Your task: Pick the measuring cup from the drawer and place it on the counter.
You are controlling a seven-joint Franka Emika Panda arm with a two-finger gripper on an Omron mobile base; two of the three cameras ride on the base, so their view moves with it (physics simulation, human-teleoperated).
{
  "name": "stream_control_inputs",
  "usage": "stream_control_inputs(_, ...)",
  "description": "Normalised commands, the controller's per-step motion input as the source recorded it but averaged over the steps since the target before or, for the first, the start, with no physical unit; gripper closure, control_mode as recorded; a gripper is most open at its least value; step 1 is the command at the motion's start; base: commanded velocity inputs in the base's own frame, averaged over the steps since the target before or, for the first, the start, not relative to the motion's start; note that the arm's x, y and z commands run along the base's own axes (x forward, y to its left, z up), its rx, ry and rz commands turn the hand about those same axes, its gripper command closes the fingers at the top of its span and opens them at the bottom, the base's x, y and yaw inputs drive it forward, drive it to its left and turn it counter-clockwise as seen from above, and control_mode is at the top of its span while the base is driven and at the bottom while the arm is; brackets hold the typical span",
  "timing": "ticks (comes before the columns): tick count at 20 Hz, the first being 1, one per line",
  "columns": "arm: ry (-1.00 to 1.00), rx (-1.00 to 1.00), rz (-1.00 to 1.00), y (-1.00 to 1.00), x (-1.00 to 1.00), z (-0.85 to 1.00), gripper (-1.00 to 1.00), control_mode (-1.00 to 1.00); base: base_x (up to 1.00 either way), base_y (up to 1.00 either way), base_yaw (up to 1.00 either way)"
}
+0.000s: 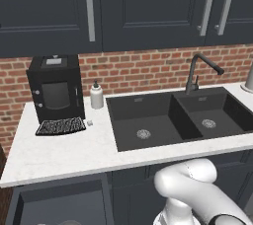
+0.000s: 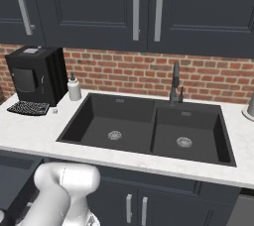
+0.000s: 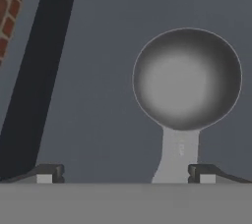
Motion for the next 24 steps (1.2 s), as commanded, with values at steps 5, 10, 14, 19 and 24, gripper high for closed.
stream_control_inputs(5, 0.15, 0.18, 0.00, -0.50, -0.10, 0.00, -1.00, -1.00, 0.00, 0.00, 0.00)
stream_control_inputs(10, 0.13, 0.21, 0.00, -0.71, 0.16, 0.00, -1.00, -1.00, 0.00, 0.00, 0.00)
stream_control_inputs(14, 0.03, 0.13, 0.00, -0.63, 0.32, -0.14, -1.00, -1.00, 0.00, 0.00, 0.00)
stream_control_inputs(19, 0.00, 0.01, 0.00, -0.03, 0.38, -0.12, -1.00, -1.00, 0.00, 0.00, 0.00)
stream_control_inputs(24, 0.03, -0.04, -0.02, 0.48, 0.31, -0.03, -1.00, -1.00, 0.00, 0.00, 0.00)
